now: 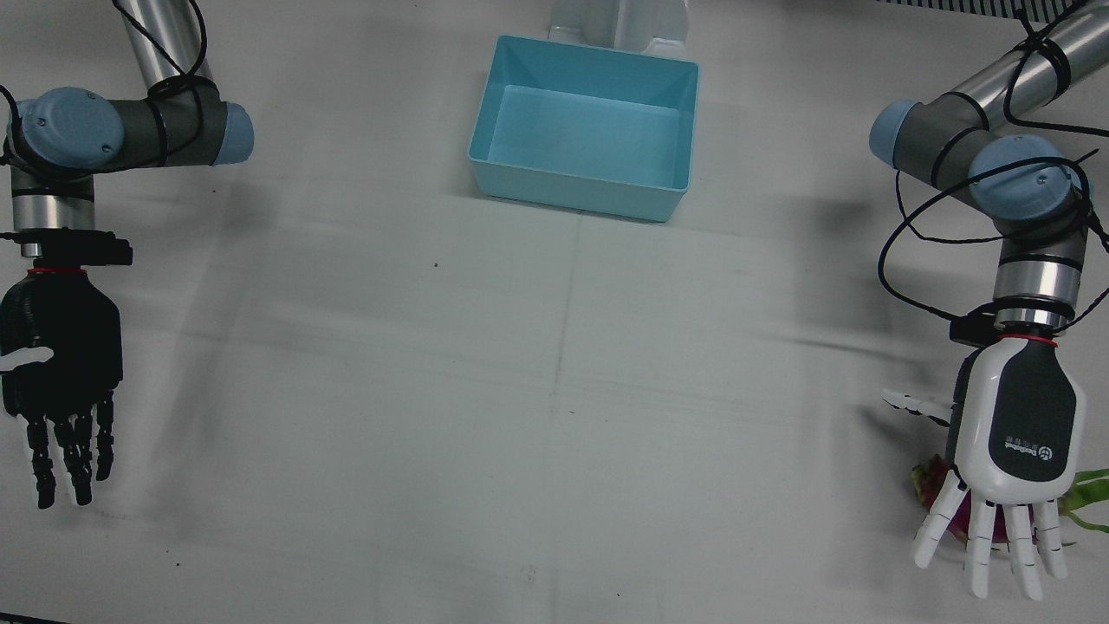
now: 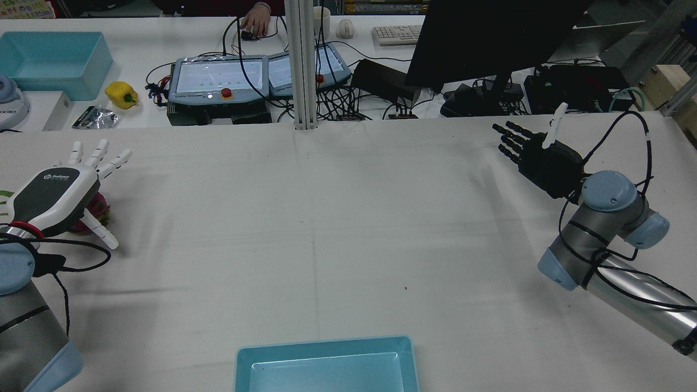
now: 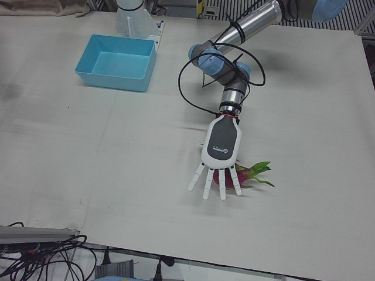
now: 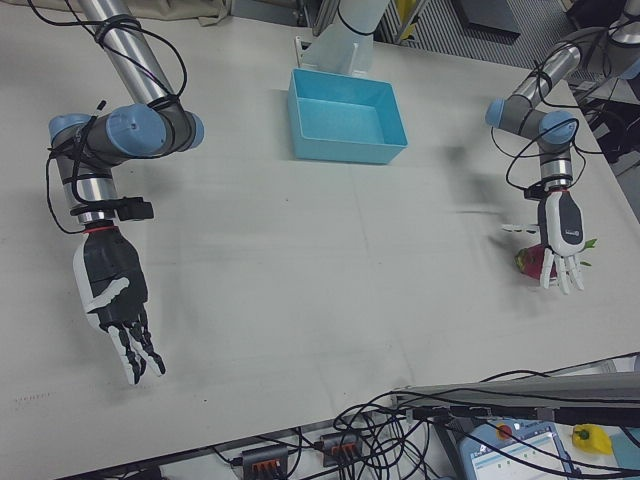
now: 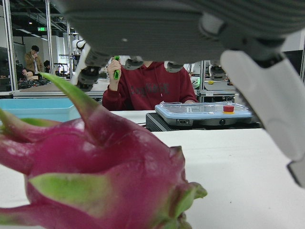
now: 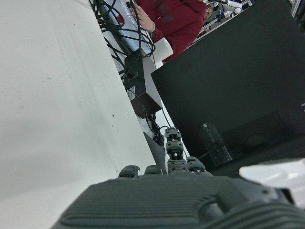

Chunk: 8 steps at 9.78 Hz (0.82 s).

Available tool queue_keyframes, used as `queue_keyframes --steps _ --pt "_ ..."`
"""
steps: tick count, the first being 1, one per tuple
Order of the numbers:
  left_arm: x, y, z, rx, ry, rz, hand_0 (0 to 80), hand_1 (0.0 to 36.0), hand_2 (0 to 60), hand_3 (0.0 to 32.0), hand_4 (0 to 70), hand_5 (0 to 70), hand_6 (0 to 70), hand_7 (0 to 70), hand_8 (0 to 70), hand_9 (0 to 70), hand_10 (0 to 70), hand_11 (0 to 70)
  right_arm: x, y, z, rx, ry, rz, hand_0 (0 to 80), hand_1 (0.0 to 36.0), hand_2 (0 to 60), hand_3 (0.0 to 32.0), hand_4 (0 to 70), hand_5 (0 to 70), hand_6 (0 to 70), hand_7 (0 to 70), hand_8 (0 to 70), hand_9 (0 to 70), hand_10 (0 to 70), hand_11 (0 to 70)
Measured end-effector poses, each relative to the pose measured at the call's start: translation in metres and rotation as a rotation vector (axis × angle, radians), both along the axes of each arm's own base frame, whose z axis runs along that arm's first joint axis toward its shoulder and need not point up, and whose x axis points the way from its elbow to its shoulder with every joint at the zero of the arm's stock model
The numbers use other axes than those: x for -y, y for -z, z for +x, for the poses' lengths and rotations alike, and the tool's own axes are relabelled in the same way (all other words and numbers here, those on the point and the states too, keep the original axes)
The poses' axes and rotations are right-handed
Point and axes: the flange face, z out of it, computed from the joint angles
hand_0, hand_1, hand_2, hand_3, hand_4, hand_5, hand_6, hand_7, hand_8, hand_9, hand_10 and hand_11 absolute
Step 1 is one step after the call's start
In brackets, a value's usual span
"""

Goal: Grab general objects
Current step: 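Position the left hand's fingers around the dragon fruit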

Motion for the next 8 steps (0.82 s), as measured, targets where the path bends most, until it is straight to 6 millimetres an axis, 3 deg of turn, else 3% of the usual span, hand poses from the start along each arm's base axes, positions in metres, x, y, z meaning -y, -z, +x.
queue_keyframes --steps 3,7,8 --pt "0.006 -0.015 -0.003 0.006 0.010 -0.007 46.8 5.5 0.0 27.0 0.0 0.0 0.0 0.0 0.0 0.0 0.0 0.0 0.000 0.000 0.000 0.000 0.000 0.000 0.0 0.0 0.0 0.0 0.0 0.0 0.0 0.0 0.0 0.0 0.0 0.0" --pt "0.009 -0.030 -0.002 0.010 0.012 -0.017 47.1 11.2 0.0 26.2 0.0 0.0 0.0 0.0 0.0 0.0 0.0 0.0 0.000 0.000 0.000 0.000 0.000 0.000 0.0 0.0 0.0 0.0 0.0 0.0 0.0 0.0 0.0 0.0 0.0 0.0" --pt "0.009 -0.032 -0.002 0.010 0.012 -0.020 47.2 13.7 4.8 30.8 0.0 0.0 0.0 0.0 0.0 0.0 0.0 0.0 0.000 0.000 0.000 0.000 0.000 0.000 0.0 0.0 0.0 0.0 0.0 0.0 0.0 0.0 0.0 0.0 0.0 0.0"
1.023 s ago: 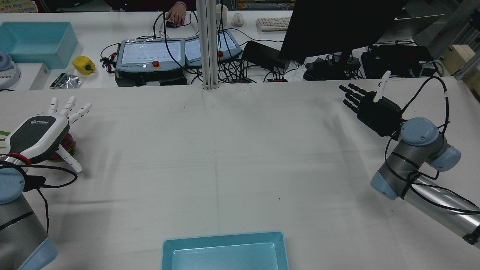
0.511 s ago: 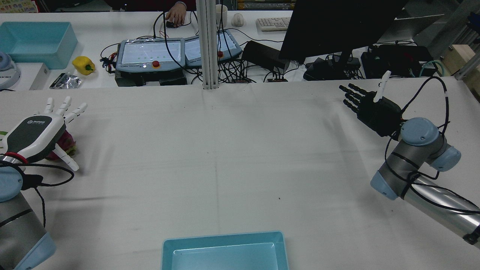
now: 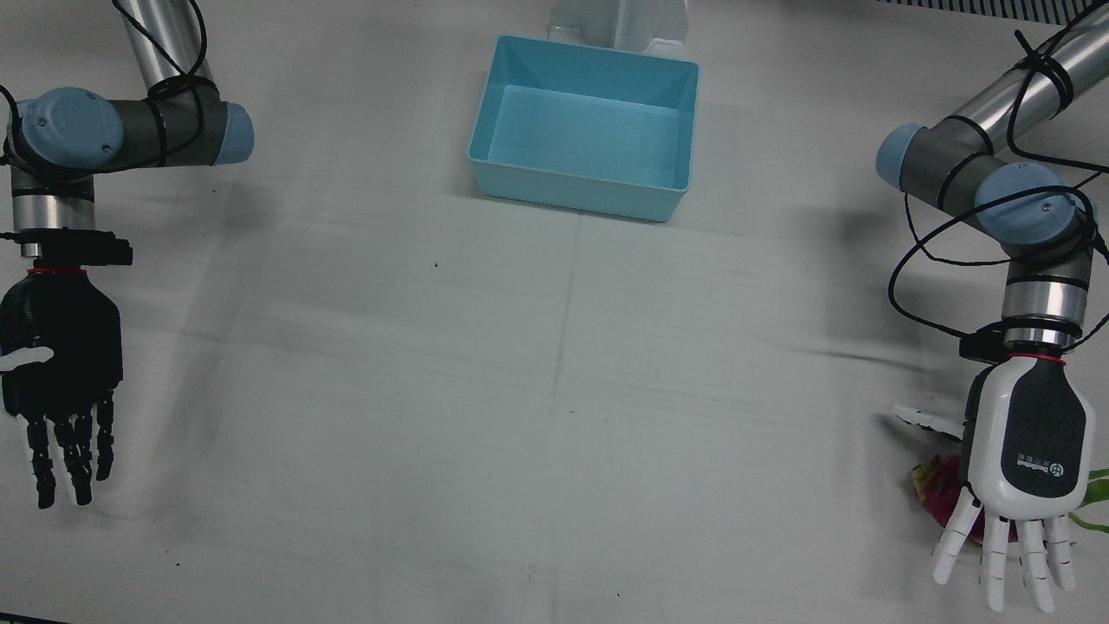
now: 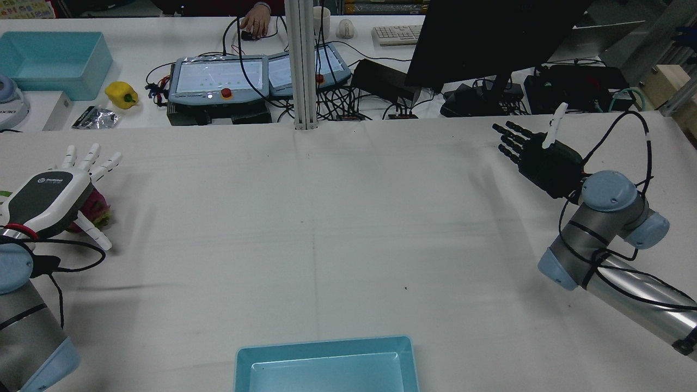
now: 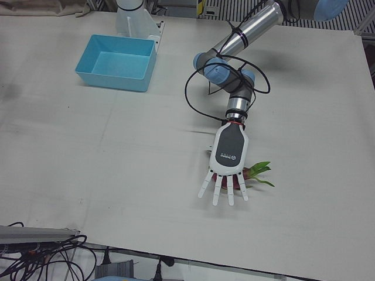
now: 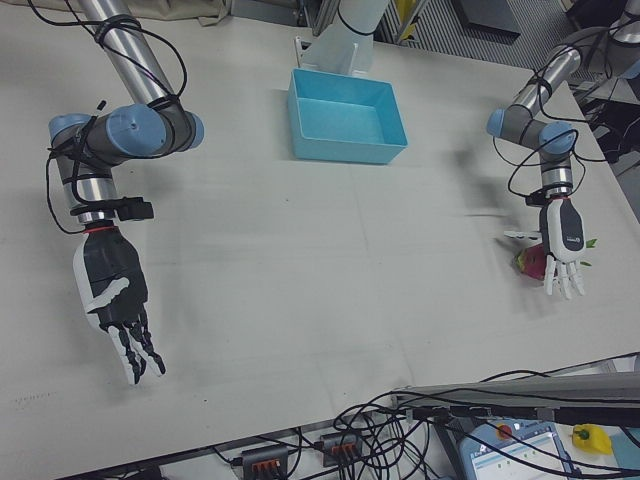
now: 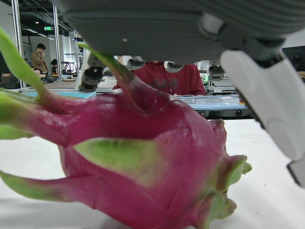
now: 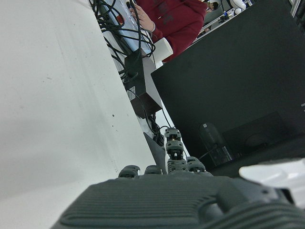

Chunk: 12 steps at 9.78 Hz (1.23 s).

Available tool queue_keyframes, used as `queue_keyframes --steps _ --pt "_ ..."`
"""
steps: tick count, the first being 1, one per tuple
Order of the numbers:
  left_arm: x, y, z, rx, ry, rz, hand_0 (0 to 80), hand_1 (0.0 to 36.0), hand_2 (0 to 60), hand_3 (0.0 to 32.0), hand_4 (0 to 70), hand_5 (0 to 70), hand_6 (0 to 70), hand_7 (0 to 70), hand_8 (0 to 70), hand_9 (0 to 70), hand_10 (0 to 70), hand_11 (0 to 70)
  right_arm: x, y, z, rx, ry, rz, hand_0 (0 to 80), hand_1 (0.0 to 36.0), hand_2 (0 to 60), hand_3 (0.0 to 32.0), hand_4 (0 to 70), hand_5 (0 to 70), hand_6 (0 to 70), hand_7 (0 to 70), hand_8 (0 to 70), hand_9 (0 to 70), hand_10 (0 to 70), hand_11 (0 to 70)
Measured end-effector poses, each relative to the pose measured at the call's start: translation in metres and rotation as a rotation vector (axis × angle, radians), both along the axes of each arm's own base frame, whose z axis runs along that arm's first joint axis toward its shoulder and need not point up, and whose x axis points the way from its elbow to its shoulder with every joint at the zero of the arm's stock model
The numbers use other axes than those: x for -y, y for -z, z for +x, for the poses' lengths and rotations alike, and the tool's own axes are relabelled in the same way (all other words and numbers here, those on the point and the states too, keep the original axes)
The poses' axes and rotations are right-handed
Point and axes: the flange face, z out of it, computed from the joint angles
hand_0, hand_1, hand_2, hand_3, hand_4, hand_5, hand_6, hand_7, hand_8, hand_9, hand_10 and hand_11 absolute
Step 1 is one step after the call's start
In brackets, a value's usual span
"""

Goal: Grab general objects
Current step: 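Position the left hand's fingers around the dragon fruit, then close the left hand's fingers to grip the dragon fruit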

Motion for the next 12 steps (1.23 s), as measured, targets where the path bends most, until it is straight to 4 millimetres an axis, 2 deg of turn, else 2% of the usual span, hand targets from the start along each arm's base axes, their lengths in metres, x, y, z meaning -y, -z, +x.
queue_keyframes --steps 1,2,3,4,5,6,7,8,9,10,11,12 --pt "-0.0004 -0.0013 -0.0001 -0.001 0.000 0.000 47.0 14.9 10.1 32.0 0.0 0.0 0.0 0.0 0.0 0.0 0.0 0.0 0.0000 0.0000 0.0000 0.000 0.000 0.000 0.0 0.0 0.0 0.0 0.0 0.0 0.0 0.0 0.0 0.0 0.0 0.0" --pt "-0.0009 -0.0023 0.0000 -0.003 0.000 0.000 47.0 15.4 13.4 30.2 0.0 0.0 0.0 0.0 0.0 0.0 0.0 0.0 0.0000 0.0000 0.0000 0.000 0.000 0.000 0.0 0.0 0.0 0.0 0.0 0.0 0.0 0.0 0.0 0.0 0.0 0.0" --pt "-0.0014 -0.0030 0.0004 -0.003 -0.001 0.000 46.6 15.4 22.3 23.2 0.0 0.0 0.0 6.0 0.0 0.1 0.0 0.0 0.0000 0.0000 0.0000 0.000 0.000 0.000 0.0 0.0 0.0 0.0 0.0 0.0 0.0 0.0 0.0 0.0 0.0 0.0" --pt "-0.0021 -0.0032 0.0011 -0.002 -0.003 -0.001 46.0 15.5 33.8 13.4 8.7 14.6 1.6 19.6 0.0 2.5 0.2 0.6 0.0000 0.0000 0.0000 0.000 0.000 0.000 0.0 0.0 0.0 0.0 0.0 0.0 0.0 0.0 0.0 0.0 0.0 0.0" --pt "-0.0028 -0.0036 0.0015 -0.001 -0.004 -0.001 43.0 22.0 60.0 9.2 15.0 39.1 9.0 38.7 1.9 6.3 11.7 18.4 0.0000 0.0000 0.0000 0.000 0.000 0.000 0.0 0.0 0.0 0.0 0.0 0.0 0.0 0.0 0.0 0.0 0.0 0.0" --pt "-0.0030 -0.0038 0.0018 -0.001 -0.004 0.000 39.4 28.6 60.0 4.4 18.3 59.2 16.1 51.4 8.8 14.9 18.4 28.3 0.0000 -0.0002 0.0000 0.000 0.000 0.000 0.0 0.0 0.0 0.0 0.0 0.0 0.0 0.0 0.0 0.0 0.0 0.0" --pt "-0.0030 -0.0039 0.0019 -0.002 -0.003 0.001 37.0 31.1 60.0 0.2 24.5 68.9 26.1 63.7 20.1 31.9 30.5 45.1 0.0000 -0.0002 0.0000 0.000 0.000 0.000 0.0 0.0 0.0 0.0 0.0 0.0 0.0 0.0 0.0 0.0 0.0 0.0" --pt "-0.0031 -0.0042 0.0024 -0.002 -0.003 0.002 35.4 31.1 60.0 0.0 27.3 70.0 29.2 66.7 22.0 34.1 37.2 53.5 0.0000 -0.0002 0.0000 0.000 0.000 0.000 0.0 0.0 0.0 0.0 0.0 0.0 0.0 0.0 0.0 0.0 0.0 0.0" --pt "-0.0028 -0.0057 0.0036 -0.001 -0.004 0.003 36.3 31.1 60.0 0.6 22.5 48.4 16.4 44.0 5.5 9.2 24.3 36.8 0.0000 -0.0001 0.0000 0.000 0.000 0.000 0.0 0.0 0.0 0.0 0.0 0.0 0.0 0.0 0.0 0.0 0.0 0.0" --pt "-0.0025 -0.0077 0.0044 0.000 -0.004 0.003 39.2 29.9 60.0 5.2 17.3 24.4 4.3 20.1 0.2 2.6 5.3 9.4 0.0000 -0.0001 0.0000 0.000 0.000 0.000 0.0 0.0 0.0 0.0 0.0 0.0 0.0 0.0 0.0 0.0 0.0 0.0" --pt "-0.0021 -0.0096 0.0049 0.001 -0.005 0.003 43.0 25.6 60.0 22.2 3.2 0.0 0.0 0.1 0.0 0.0 0.0 0.0 0.0000 0.0000 0.0000 0.000 0.000 0.000 0.0 0.0 0.0 0.0 0.0 0.0 0.0 0.0 0.0 0.0 0.0 0.0" --pt "-0.0020 -0.0107 0.0053 0.001 -0.006 0.003 43.8 19.4 42.1 28.6 0.0 0.0 0.0 0.0 0.0 0.0 0.0 0.0 0.0000 0.0000 0.0000 0.000 0.000 0.000 0.0 0.0 0.0 0.0 0.0 0.0 0.0 0.0 0.0 0.0 0.0 0.0"
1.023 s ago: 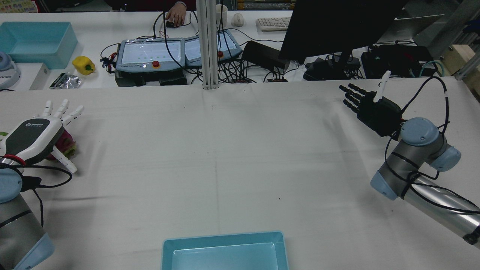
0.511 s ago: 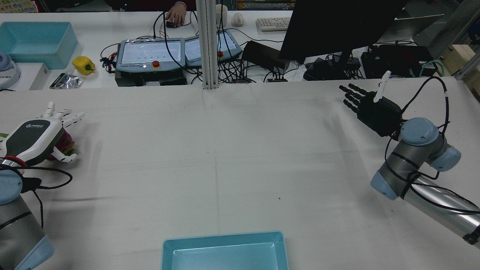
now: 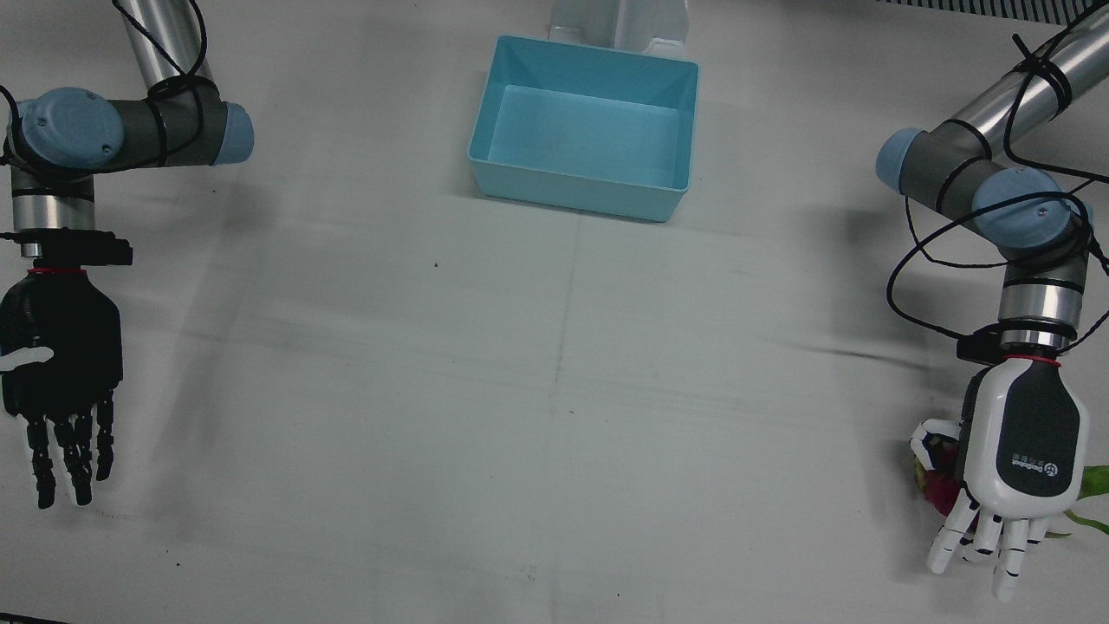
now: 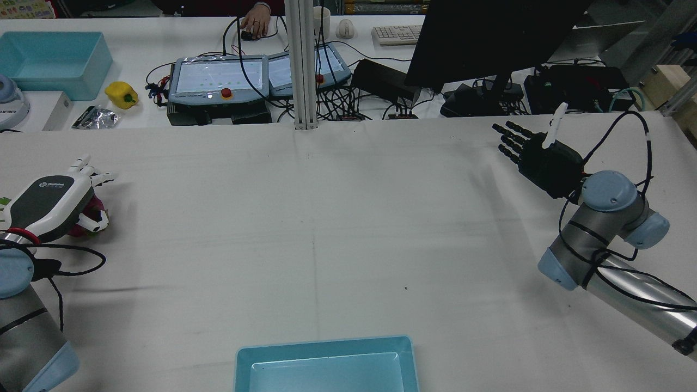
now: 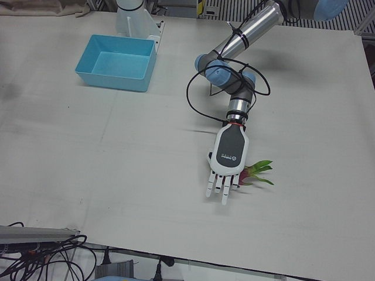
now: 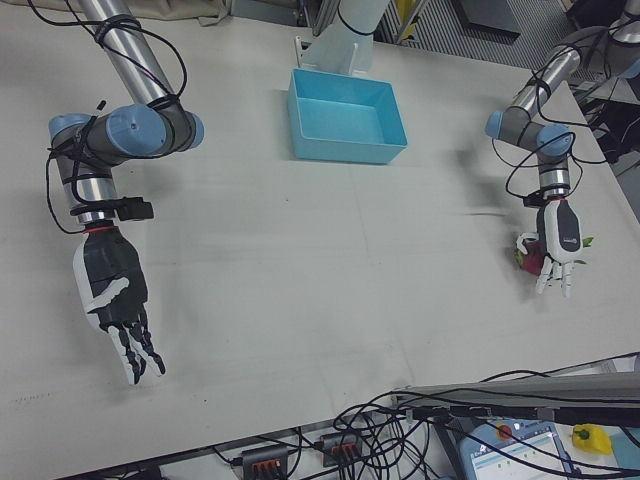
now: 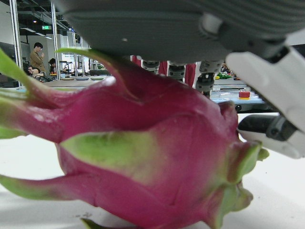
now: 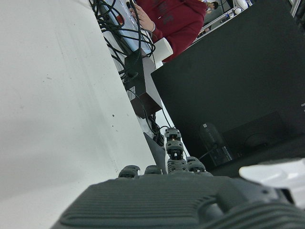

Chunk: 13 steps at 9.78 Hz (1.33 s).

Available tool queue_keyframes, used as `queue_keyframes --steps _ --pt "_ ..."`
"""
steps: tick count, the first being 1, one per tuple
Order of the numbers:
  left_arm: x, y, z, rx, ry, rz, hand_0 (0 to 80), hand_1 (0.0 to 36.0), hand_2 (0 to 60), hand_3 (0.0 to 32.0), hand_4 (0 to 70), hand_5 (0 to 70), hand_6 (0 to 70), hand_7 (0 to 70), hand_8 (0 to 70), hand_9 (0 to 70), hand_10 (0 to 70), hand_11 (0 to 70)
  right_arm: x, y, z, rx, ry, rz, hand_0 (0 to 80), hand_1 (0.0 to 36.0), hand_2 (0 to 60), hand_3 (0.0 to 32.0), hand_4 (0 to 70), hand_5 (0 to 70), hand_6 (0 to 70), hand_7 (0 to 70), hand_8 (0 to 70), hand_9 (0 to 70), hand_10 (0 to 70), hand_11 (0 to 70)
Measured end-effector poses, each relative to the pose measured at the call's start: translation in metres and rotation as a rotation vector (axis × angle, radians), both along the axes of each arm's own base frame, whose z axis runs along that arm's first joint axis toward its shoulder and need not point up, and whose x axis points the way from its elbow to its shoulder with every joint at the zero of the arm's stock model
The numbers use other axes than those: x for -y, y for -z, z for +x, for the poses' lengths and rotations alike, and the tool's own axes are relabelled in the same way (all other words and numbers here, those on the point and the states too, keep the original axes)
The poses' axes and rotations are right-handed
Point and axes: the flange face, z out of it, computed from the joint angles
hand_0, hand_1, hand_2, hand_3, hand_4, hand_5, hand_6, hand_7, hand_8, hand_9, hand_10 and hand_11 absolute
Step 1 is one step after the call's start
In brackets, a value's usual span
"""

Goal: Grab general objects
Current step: 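Close the left hand's fingers to grip the dragon fruit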

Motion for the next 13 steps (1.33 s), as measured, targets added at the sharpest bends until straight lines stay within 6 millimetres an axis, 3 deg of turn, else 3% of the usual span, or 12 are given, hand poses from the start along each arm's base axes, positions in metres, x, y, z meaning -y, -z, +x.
queue_keyframes --steps 1,3,5,6,9,10,11,12,13 --pt "0.000 0.000 0.000 -0.001 -0.001 0.000 44.5 16.6 28.9 30.2 0.0 0.0 0.0 0.0 0.0 0.0 0.0 0.0 0.000 0.000 0.000 0.000 0.000 0.000 0.0 0.0 0.0 0.0 0.0 0.0 0.0 0.0 0.0 0.0 0.0 0.0" --pt "-0.001 0.002 0.000 0.001 -0.003 -0.004 41.7 14.0 26.3 31.8 0.0 0.0 0.0 0.0 0.0 0.0 0.0 0.0 0.000 0.000 0.000 0.000 0.000 0.000 0.0 0.0 0.0 0.0 0.0 0.0 0.0 0.0 0.0 0.0 0.0 0.0" --pt "-0.002 0.005 0.000 0.019 -0.007 -0.023 41.4 6.7 1.6 32.0 0.0 0.0 0.0 0.0 0.0 0.0 0.0 0.0 0.000 0.000 0.000 0.000 0.000 0.000 0.0 0.0 0.0 0.0 0.0 0.0 0.0 0.0 0.0 0.0 0.0 0.0" --pt "-0.004 0.009 -0.002 0.028 -0.011 -0.034 42.3 4.0 0.0 31.2 0.0 0.0 0.0 0.0 0.0 0.0 0.0 0.0 0.000 0.000 0.000 0.000 0.000 0.000 0.0 0.0 0.0 0.0 0.0 0.0 0.0 0.0 0.0 0.0 0.0 0.0" --pt "-0.008 0.039 -0.013 -0.012 -0.009 -0.031 43.4 1.2 0.0 27.6 0.0 0.0 0.0 0.0 0.0 0.0 0.0 0.0 0.000 0.000 0.000 0.000 0.000 0.000 0.0 0.0 0.0 0.0 0.0 0.0 0.0 0.0 0.0 0.0 0.0 0.0" --pt "-0.009 0.047 -0.016 -0.028 -0.006 -0.028 45.1 11.2 9.8 24.6 0.0 0.0 0.0 0.0 0.0 0.0 0.0 0.0 0.000 0.000 0.000 0.000 0.000 0.000 0.0 0.0 0.0 0.0 0.0 0.0 0.0 0.0 0.0 0.0 0.0 0.0" --pt "-0.010 0.050 -0.017 -0.032 -0.006 -0.027 46.9 25.1 50.0 21.2 0.0 0.0 0.0 0.0 0.0 0.0 0.0 0.0 0.000 0.000 0.000 0.000 0.000 0.000 0.0 0.0 0.0 0.0 0.0 0.0 0.0 0.0 0.0 0.0 0.0 0.0" --pt "-0.011 0.048 -0.017 -0.027 -0.006 -0.029 48.7 35.9 60.0 17.4 0.0 0.0 0.0 0.0 0.0 0.0 0.0 0.0 0.000 0.000 0.000 0.000 0.000 0.000 0.0 0.0 0.0 0.0 0.0 0.0 0.0 0.0 0.0 0.0 0.0 0.0" --pt "-0.011 0.041 -0.015 -0.013 -0.007 -0.036 51.8 36.0 60.0 14.0 0.0 0.0 0.0 0.0 0.0 0.0 0.0 0.0 0.000 0.000 0.000 0.000 0.000 0.000 0.0 0.0 0.0 0.0 0.0 0.0 0.0 0.0 0.0 0.0 0.0 0.0"
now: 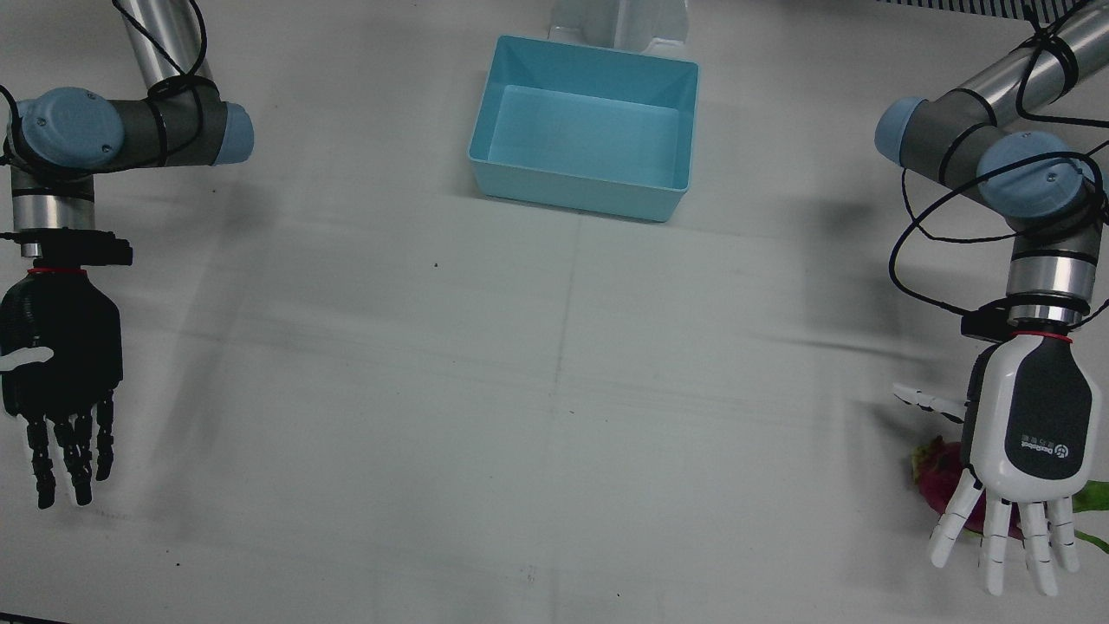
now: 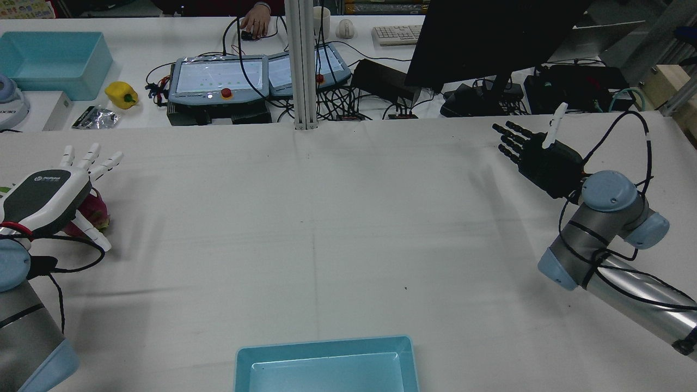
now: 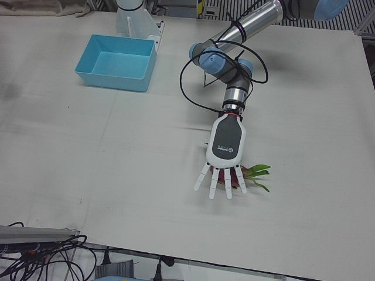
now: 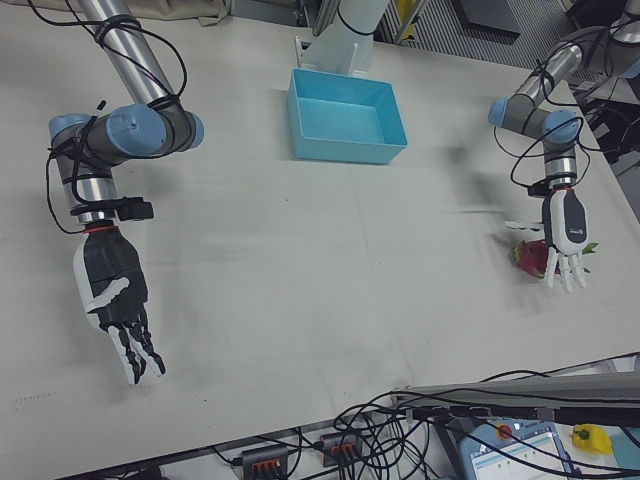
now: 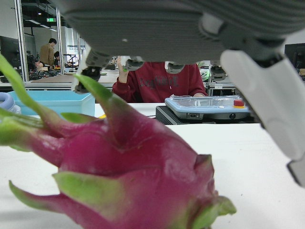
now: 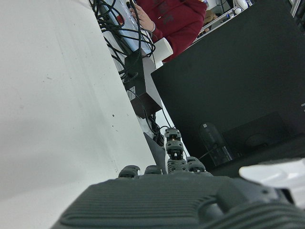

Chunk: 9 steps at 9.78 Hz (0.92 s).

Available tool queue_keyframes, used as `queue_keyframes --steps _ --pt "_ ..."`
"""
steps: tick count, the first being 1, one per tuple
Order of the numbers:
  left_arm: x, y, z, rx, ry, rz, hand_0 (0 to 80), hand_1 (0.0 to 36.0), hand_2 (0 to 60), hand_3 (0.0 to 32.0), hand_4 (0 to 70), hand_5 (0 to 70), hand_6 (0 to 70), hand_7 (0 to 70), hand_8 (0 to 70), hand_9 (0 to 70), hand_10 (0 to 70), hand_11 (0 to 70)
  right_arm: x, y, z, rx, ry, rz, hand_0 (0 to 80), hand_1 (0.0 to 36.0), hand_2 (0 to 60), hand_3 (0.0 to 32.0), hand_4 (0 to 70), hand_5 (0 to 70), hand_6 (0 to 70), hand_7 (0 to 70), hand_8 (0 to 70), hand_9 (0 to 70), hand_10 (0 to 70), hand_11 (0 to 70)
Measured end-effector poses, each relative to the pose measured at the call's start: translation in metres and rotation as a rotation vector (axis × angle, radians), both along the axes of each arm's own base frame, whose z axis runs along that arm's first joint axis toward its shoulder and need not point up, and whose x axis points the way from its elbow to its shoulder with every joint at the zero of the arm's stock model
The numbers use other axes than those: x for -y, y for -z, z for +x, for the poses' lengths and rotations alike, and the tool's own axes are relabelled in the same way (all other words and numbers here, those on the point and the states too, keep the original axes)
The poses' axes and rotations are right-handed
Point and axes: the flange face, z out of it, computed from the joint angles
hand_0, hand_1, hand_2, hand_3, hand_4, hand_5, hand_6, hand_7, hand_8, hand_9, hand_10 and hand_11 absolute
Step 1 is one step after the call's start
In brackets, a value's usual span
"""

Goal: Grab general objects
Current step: 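Close the left hand's fingers to grip the dragon fruit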

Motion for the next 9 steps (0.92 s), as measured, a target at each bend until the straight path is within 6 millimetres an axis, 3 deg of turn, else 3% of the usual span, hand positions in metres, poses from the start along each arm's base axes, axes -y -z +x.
queue_keyframes --steps 1,2,7,8,9 --pt "0.001 -0.011 0.003 0.020 -0.002 -0.005 73.7 36.0 60.0 11.4 0.0 0.0 0.0 0.0 0.0 0.0 0.0 0.0 0.000 0.000 0.000 0.000 0.000 0.000 0.0 0.0 0.0 0.0 0.0 0.0 0.0 0.0 0.0 0.0 0.0 0.0" --pt "0.003 -0.019 0.004 0.034 -0.001 -0.006 80.0 36.0 60.0 9.2 0.0 0.0 0.0 0.0 0.0 0.0 0.0 0.0 0.000 0.000 0.000 0.000 0.000 0.000 0.0 0.0 0.0 0.0 0.0 0.0 0.0 0.0 0.0 0.0 0.0 0.0" --pt "0.007 -0.032 0.005 0.044 0.004 0.001 80.0 36.0 60.0 8.8 0.0 0.0 0.0 0.0 0.0 0.0 0.0 0.0 0.000 0.000 0.000 0.000 0.000 0.000 0.0 0.0 0.0 0.0 0.0 0.0 0.0 0.0 0.0 0.0 0.0 0.0" --pt "0.008 -0.035 0.005 0.047 0.003 -0.001 60.7 36.0 60.0 10.0 0.0 0.0 0.0 0.0 0.0 0.0 0.0 0.0 0.000 0.000 0.000 0.000 0.000 0.000 0.0 0.0 0.0 0.0 0.0 0.0 0.0 0.0 0.0 0.0 0.0 0.0" --pt "0.008 -0.037 0.006 0.048 0.002 -0.002 56.1 36.0 60.0 11.6 0.0 0.0 0.0 0.0 0.0 0.0 0.0 0.0 0.000 0.000 0.000 0.000 0.000 0.000 0.0 0.0 0.0 0.0 0.0 0.0 0.0 0.0 0.0 0.0 0.0 0.0"
